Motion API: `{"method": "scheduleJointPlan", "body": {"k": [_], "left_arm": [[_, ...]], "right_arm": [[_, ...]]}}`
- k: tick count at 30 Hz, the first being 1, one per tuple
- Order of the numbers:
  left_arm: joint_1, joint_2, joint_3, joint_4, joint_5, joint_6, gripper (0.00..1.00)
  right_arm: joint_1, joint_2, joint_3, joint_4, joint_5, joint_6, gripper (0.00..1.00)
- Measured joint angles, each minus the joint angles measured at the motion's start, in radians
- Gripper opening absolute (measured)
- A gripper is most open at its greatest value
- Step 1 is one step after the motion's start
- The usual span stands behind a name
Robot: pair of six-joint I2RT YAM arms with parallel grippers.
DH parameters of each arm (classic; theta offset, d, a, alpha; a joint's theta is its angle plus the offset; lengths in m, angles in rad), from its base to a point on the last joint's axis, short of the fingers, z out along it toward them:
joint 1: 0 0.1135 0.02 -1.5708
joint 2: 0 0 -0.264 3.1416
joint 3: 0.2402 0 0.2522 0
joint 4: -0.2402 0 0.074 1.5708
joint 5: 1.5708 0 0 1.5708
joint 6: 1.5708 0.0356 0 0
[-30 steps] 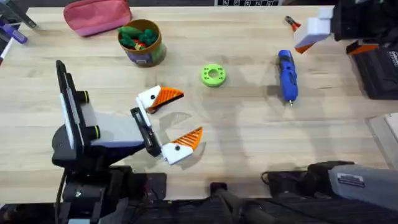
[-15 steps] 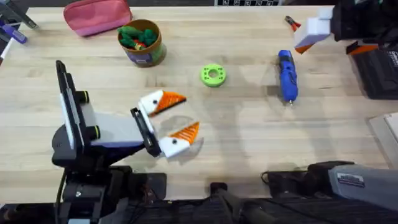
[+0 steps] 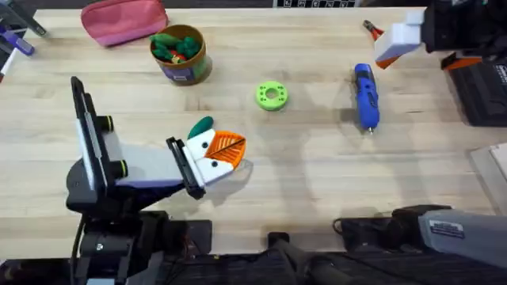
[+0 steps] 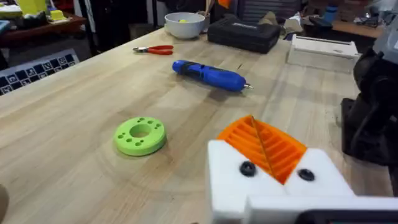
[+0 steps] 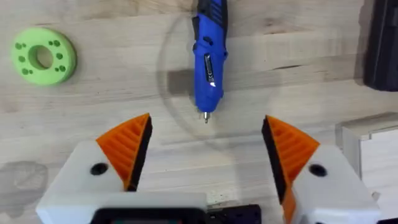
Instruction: Pick up the gripper from the table and insert it into the empty holder that is missing its gripper. Then pick up a screw, insert it into the mounting hole, and use the screwdriver to tighten it. Finally, clean up the table by picking up the vegetable and placing it into the bucket.
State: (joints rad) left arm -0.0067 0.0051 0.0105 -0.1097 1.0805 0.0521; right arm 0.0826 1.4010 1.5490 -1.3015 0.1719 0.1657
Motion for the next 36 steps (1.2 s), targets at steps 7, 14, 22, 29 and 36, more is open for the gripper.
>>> {"method": "scheduleJointPlan", "body": {"k": [7, 14, 22, 29, 36], "left_arm": [[0.0, 0.0, 0.0, 0.0, 0.0, 0.0, 0.012], [0.0, 0.0, 0.0, 0.0, 0.0, 0.0, 0.012], [0.0, 0.0, 0.0, 0.0, 0.0, 0.0, 0.012], [0.0, 0.0, 0.0, 0.0, 0.0, 0.0, 0.012], [0.0, 0.0, 0.0, 0.0, 0.0, 0.0, 0.012]], "right_arm": [[-0.022, 0.0, -0.027, 0.03, 0.0, 0.052, 0.994], [-0.089, 0.003, -0.108, 0.13, 0.0, 0.066, 0.994], [-0.125, 0.12, -0.11, 0.228, -0.018, 0.011, 0.994], [-0.125, 0.244, -0.111, 0.3, -0.061, -0.019, 0.994], [-0.13, 0.349, -0.111, 0.323, -0.072, -0.036, 0.992]]}}
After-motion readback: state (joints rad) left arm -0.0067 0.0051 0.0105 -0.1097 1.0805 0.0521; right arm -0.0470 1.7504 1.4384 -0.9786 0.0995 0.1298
